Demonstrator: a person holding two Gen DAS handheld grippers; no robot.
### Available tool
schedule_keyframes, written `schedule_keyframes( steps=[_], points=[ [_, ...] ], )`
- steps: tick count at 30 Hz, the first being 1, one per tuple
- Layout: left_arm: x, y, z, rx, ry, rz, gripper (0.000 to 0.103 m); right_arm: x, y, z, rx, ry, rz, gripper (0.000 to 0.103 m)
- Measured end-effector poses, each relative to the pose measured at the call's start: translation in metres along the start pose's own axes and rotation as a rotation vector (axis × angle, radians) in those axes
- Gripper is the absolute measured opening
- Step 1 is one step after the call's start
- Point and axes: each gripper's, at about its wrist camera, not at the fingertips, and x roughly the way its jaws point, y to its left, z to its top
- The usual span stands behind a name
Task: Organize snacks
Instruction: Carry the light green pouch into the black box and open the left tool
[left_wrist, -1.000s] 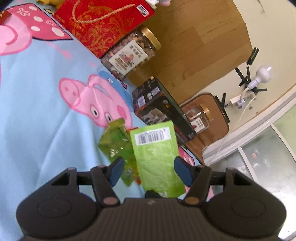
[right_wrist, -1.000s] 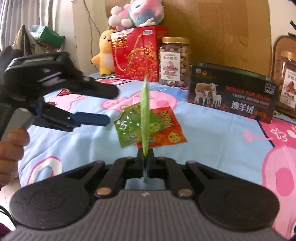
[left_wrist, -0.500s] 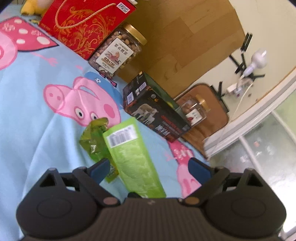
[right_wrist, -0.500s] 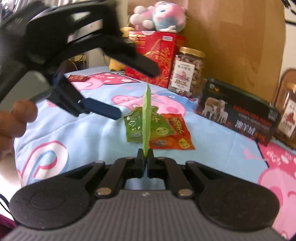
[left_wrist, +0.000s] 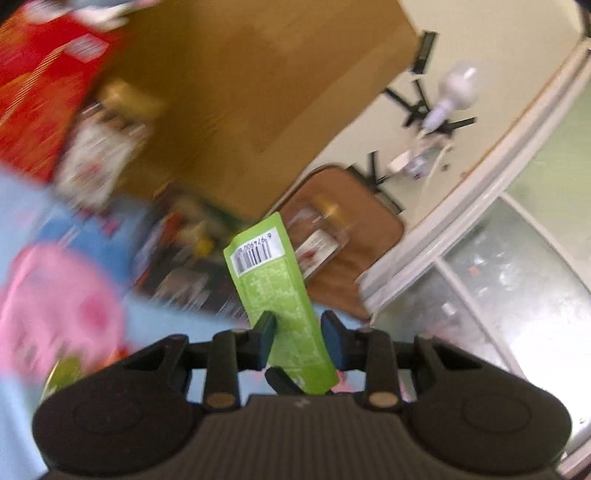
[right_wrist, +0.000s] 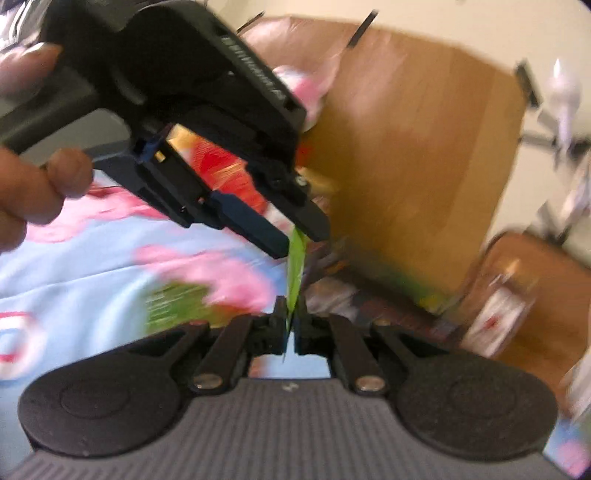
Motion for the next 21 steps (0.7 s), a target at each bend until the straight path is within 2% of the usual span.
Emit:
schedule_keyframes(
  steps=[4, 7, 9, 11, 15, 17, 18, 21],
  points=[
    [0.050, 0.001, 0.037, -0.001, -0.013, -0.006, 0.029, 0.042, -0.041, 0.012, -0.065, 0.024, -0.070, 0.006],
    [0.087, 0.019, 0.048, -0.043, -0.009, 0.083, 0.031, 0.078, -0.060, 0.014, -0.141, 0.080, -0.091, 0.008],
    [0.102, 0.033, 0.045, -0.080, 0.015, 0.164, 0.031, 0.095, -0.070, 0.008, -0.144, 0.128, -0.137, 0.027],
    [0.099, 0.044, 0.038, -0.130, 0.026, 0.145, 0.031, 0.091, -0.076, 0.002, -0.096, 0.145, -0.173, 0.035],
    [0.064, 0.041, 0.022, -0.081, -0.019, 0.100, 0.036, 0.059, -0.076, -0.011, 0.050, 0.114, -0.178, 0.037],
    [0.034, 0.042, 0.015, -0.068, -0.053, 0.064, 0.039, 0.044, -0.067, -0.018, 0.115, 0.097, -0.146, 0.037],
    [0.017, 0.045, 0.010, -0.064, -0.073, 0.059, 0.041, 0.035, -0.062, -0.021, 0.157, 0.091, -0.103, 0.037],
    [-0.027, 0.059, 0.000, -0.079, -0.117, 0.082, 0.045, 0.024, -0.048, -0.029, 0.308, 0.137, 0.133, 0.037]
  ],
)
